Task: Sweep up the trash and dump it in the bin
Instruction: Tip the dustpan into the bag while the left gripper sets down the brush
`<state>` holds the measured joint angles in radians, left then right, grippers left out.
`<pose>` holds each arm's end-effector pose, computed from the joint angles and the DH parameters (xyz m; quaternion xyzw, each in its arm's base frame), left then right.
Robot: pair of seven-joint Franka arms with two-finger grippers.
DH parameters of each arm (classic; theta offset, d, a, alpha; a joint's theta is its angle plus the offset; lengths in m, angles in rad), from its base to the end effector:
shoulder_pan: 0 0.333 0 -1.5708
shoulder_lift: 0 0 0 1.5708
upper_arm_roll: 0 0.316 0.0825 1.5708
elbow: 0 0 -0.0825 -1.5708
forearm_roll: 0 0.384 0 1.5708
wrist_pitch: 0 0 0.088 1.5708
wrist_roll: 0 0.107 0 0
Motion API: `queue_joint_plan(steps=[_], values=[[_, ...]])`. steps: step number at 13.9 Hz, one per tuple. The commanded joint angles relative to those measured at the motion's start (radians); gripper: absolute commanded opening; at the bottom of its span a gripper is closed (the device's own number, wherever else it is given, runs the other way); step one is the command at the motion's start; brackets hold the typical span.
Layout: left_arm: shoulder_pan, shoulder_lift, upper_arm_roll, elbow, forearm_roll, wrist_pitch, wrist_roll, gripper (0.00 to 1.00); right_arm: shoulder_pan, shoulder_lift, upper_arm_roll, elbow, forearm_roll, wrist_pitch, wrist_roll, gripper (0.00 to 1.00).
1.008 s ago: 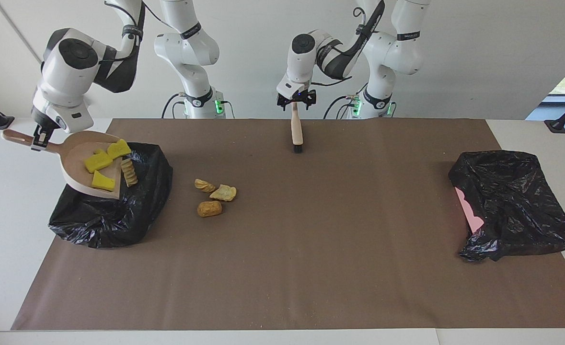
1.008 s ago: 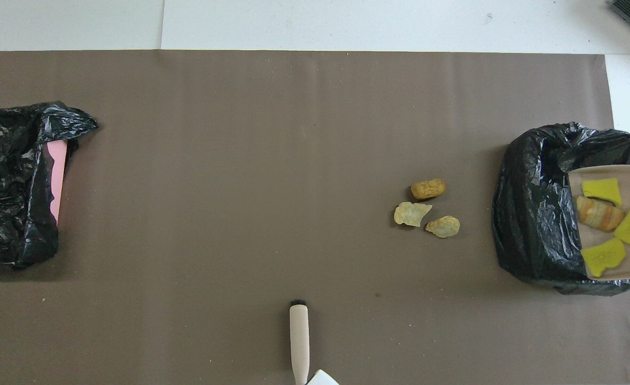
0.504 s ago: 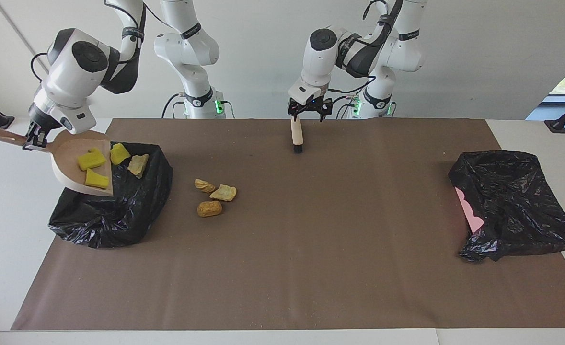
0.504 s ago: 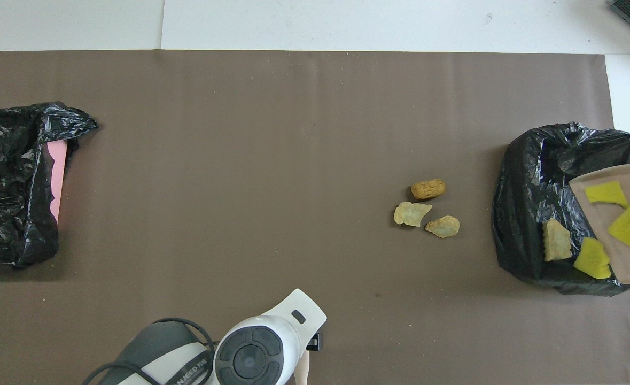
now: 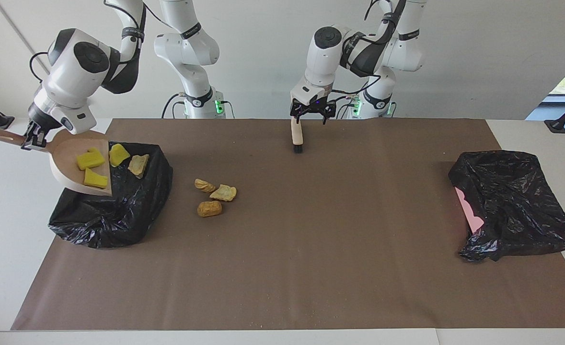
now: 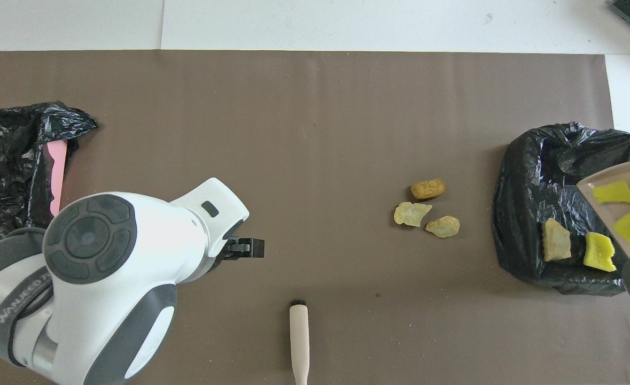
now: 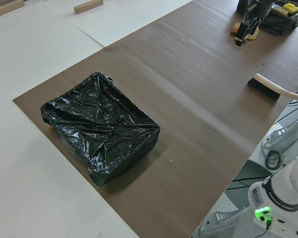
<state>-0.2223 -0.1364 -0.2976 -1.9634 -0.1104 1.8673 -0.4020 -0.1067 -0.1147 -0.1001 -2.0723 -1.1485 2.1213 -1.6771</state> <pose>0.4479 -0.2738 0.5333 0.9984 -0.0427 0.0010 0.0374 0.5265 -0.1544 0.5206 0.4581 0.7450 -0.3468 0.3388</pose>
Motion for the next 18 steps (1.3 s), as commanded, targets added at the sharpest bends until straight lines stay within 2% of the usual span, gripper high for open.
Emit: queue_joint_plan(steps=[1, 3, 4, 6, 9, 12, 14, 16, 18], values=[[0.055, 0.047, -0.008, 0.098, 0.04, -0.037, 0.043, 1.0, 0.013, -0.074, 0.002, -0.08, -0.053, -0.023, 0.034, 0.0], [0.096, 0.075, -0.003, 0.187, 0.04, -0.069, 0.103, 1.0, 0.05, -0.092, 0.002, -0.101, -0.072, -0.111, 0.161, 0.0], [0.098, 0.084, 0.041, 0.226, 0.044, -0.086, 0.141, 1.0, 0.079, -0.095, 0.002, -0.101, -0.097, -0.165, 0.201, 0.0], [0.087, 0.086, 0.138, 0.297, 0.048, -0.137, 0.242, 1.0, 0.082, -0.097, 0.005, -0.1, -0.093, -0.187, 0.232, 0.0], [0.078, 0.083, 0.265, 0.386, 0.049, -0.261, 0.386, 1.0, 0.087, -0.083, 0.006, -0.098, -0.091, -0.233, 0.283, 0.0], [0.074, 0.075, 0.323, 0.46, 0.063, -0.422, 0.451, 1.0, 0.142, -0.049, 0.008, -0.075, -0.092, -0.334, 0.43, 0.0], [0.102, 0.075, 0.322, 0.478, 0.078, -0.482, 0.454, 1.0, 0.148, -0.059, 0.011, -0.083, -0.088, -0.383, 0.476, 0.0], [0.156, 0.081, 0.279, 0.517, 0.08, -0.526, 0.453, 1.0, 0.177, -0.054, 0.014, -0.077, -0.111, -0.362, 0.334, 0.0], [0.169, 0.08, 0.27, 0.518, 0.087, -0.537, 0.453, 1.0, 0.196, -0.054, 0.016, -0.072, -0.158, -0.357, 0.31, 0.0]])
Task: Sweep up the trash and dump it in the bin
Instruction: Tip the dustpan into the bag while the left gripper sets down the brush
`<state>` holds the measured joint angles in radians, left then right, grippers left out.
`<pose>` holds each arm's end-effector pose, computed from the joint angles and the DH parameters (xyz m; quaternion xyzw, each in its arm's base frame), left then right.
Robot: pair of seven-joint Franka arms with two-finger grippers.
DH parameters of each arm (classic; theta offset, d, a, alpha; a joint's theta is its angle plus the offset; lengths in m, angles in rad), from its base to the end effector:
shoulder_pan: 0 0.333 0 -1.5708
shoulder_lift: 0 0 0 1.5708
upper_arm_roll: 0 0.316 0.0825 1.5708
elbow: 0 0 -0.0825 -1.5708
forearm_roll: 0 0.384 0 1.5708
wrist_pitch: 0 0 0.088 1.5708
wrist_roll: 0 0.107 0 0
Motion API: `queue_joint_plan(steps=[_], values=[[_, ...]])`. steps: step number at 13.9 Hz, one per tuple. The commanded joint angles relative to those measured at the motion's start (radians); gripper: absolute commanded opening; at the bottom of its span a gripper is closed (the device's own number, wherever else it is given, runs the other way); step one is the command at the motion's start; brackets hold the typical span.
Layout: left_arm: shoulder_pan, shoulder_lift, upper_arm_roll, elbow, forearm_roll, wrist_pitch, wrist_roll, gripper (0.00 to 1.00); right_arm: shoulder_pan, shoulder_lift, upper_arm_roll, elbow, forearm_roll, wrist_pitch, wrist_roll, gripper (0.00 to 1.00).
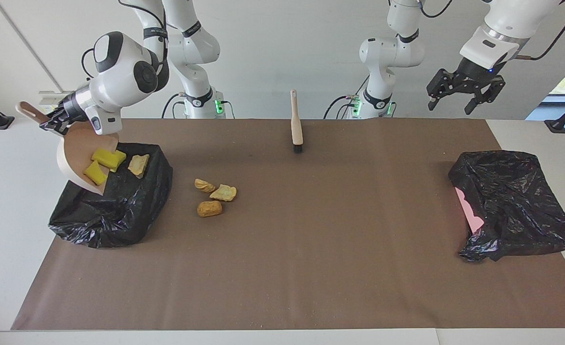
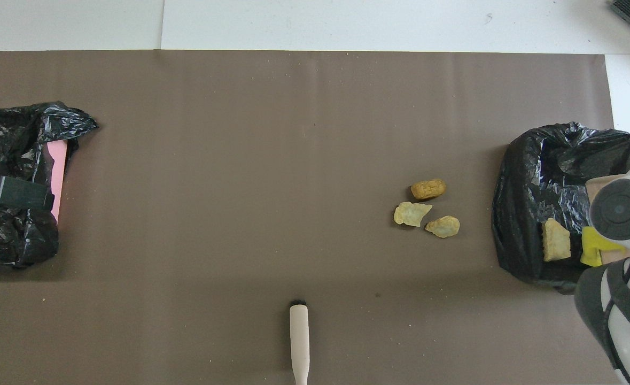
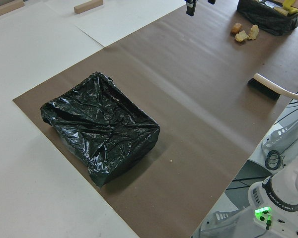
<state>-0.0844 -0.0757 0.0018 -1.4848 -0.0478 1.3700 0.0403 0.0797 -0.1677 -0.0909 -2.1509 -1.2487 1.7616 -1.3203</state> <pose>0.5056 -0.0477 0.6874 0.9974 -0.0657 -0.0200 0.0232 0.4992 -0.0915 0.5100 0.5364 0.6322 -0.4104 0.3796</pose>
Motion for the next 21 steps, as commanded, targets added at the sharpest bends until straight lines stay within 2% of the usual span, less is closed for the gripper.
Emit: queue_joint_plan(steps=[1, 6, 9, 11, 14, 17, 21], values=[[0.038, 0.014, -0.029, 0.04, 0.019, -0.04, 0.01, 1.0, 0.012, -0.003, 0.007, 0.006, -0.064, 0.003, -0.071, 0.0], [0.043, -0.01, -0.034, 0.018, 0.016, -0.034, 0.003, 1.0, 0.045, -0.024, 0.007, 0.005, -0.092, 0.002, -0.187, 0.0], [0.051, -0.024, -0.034, 0.001, 0.017, -0.052, 0.007, 1.0, 0.026, -0.036, -0.01, 0.049, -0.107, 0.034, -0.264, 0.0], [0.054, -0.01, -0.036, 0.012, 0.028, -0.048, 0.003, 1.0, -0.014, -0.038, -0.021, 0.066, -0.112, 0.079, -0.303, 0.0], [0.052, 0.013, -0.034, 0.038, 0.022, -0.065, 0.006, 1.0, -0.05, -0.056, -0.024, 0.04, -0.091, 0.111, -0.301, 0.0], [0.051, 0.049, -0.036, 0.099, 0.023, -0.1, 0.007, 1.0, -0.049, -0.079, -0.023, 0.016, -0.103, 0.118, -0.303, 0.0], [0.057, 0.051, -0.037, 0.104, 0.022, -0.1, 0.007, 1.0, -0.075, -0.095, -0.026, 0.04, -0.107, 0.139, -0.347, 0.0]])
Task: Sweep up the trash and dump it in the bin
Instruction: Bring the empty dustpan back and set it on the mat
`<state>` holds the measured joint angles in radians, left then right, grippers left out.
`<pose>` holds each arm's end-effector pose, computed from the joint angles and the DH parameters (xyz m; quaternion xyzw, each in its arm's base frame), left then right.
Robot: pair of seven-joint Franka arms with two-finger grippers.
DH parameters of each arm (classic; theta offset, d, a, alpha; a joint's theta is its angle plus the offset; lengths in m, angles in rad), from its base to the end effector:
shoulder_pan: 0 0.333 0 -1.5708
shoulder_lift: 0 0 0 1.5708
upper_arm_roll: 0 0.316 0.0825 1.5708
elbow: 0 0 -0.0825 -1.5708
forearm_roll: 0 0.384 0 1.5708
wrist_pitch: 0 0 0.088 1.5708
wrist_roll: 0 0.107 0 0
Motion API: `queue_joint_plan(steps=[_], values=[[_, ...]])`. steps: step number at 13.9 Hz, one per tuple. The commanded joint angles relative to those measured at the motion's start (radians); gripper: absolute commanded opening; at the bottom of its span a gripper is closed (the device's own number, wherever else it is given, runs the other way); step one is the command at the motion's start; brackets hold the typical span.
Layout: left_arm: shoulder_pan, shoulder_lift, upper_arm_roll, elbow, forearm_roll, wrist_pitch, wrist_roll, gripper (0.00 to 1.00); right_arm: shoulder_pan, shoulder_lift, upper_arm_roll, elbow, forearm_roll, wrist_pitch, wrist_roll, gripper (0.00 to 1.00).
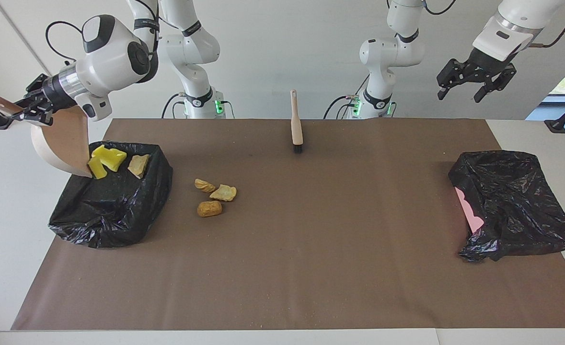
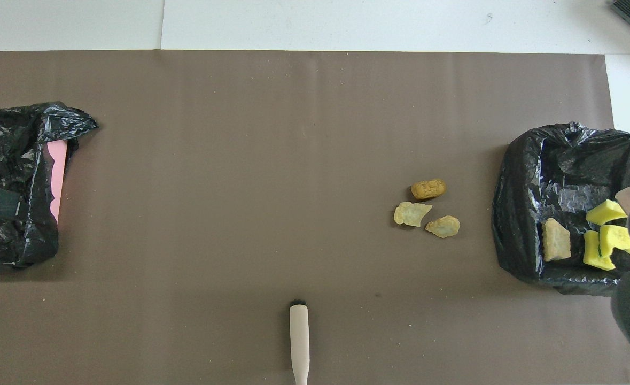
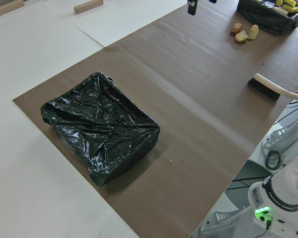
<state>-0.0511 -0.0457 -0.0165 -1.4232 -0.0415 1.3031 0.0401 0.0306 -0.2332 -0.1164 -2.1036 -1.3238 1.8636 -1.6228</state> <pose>0.5072 -0.0399 0.6940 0.9974 -0.0585 -0.0375 0.0193 0.4949 -0.1224 0.5702 0.4467 0.6837 -0.4352 0.3790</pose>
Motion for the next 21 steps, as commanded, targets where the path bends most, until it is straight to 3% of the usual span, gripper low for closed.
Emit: queue_joint_plan(steps=[1, 4, 9, 16, 21], values=[[0.034, 0.021, -0.02, 0.043, 0.015, -0.03, 0.007, 1.0, -0.032, -0.029, 0.001, -0.004, -0.025, 0.039, -0.043, 0.0], [0.04, 0.015, -0.025, 0.04, 0.012, -0.021, 0.006, 1.0, -0.021, -0.032, 0.009, 0.052, 0.042, 0.02, -0.045, 0.0], [0.034, 0.004, -0.026, 0.03, 0.012, -0.021, 0.007, 1.0, -0.014, -0.02, 0.063, 0.174, 0.355, -0.066, 0.018, 0.0], [0.022, -0.011, -0.026, 0.006, 0.022, 0.001, 0.004, 1.0, -0.012, -0.014, 0.15, 0.186, 0.702, -0.146, 0.377, 0.0], [0.022, -0.022, -0.025, -0.014, 0.028, 0.028, 0.004, 1.0, 0.011, 0.055, 0.27, 0.201, 0.842, -0.185, 0.819, 0.0]])
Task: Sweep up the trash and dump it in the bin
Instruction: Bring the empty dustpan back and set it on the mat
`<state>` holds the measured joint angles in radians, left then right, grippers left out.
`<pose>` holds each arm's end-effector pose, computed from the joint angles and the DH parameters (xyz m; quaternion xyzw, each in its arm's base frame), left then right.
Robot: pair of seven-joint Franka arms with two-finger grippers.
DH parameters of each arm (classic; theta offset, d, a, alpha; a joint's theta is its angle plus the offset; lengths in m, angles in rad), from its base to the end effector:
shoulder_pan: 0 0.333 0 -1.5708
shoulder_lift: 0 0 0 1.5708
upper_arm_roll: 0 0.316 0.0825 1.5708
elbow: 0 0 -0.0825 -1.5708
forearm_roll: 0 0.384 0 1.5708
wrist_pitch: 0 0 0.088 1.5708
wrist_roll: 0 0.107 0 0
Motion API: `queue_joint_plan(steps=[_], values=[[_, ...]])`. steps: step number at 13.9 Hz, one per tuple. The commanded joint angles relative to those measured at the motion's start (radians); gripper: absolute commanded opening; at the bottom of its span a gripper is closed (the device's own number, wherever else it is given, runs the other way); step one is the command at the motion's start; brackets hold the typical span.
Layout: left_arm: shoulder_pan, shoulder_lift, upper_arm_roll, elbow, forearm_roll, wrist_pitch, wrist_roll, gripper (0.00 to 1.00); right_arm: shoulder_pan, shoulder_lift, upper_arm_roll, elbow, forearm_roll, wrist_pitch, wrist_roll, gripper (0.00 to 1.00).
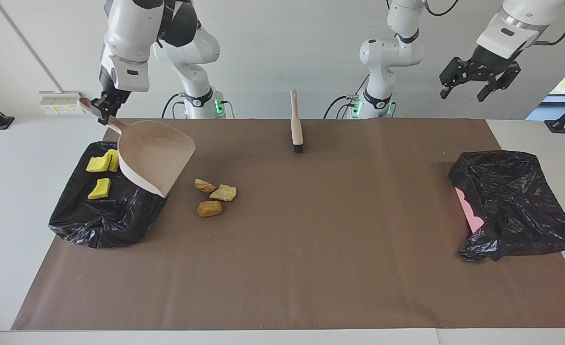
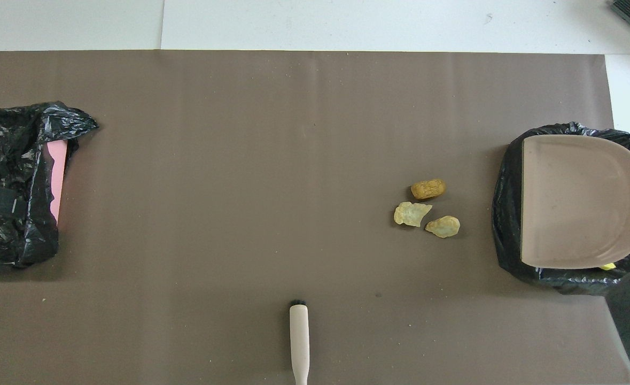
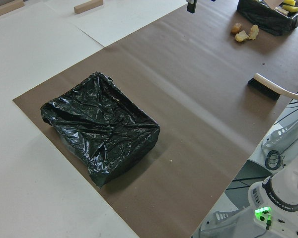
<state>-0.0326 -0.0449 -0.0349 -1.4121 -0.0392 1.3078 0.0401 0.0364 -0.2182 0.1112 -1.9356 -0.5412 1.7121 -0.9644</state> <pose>0.5076 -0.0398 0.6989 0.9977 -0.0582 -0.0300 0.0179 0.4947 0.0298 0.5911 0.7961 0.5385 -0.1133 0.2518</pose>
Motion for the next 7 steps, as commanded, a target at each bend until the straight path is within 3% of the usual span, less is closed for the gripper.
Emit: queue_joint_plan(steps=[1, 7], values=[[0.003, -0.023, -0.007, -0.025, 0.027, 0.024, 0.006, 1.0, 0.01, 0.072, 0.065, 0.055, 0.094, -0.045, 0.264, 0.0], [0.0, -0.023, -0.011, -0.025, 0.038, 0.027, 0.007, 1.0, 0.198, 0.328, 0.087, 0.226, 0.22, -0.068, 0.882, 0.0]])
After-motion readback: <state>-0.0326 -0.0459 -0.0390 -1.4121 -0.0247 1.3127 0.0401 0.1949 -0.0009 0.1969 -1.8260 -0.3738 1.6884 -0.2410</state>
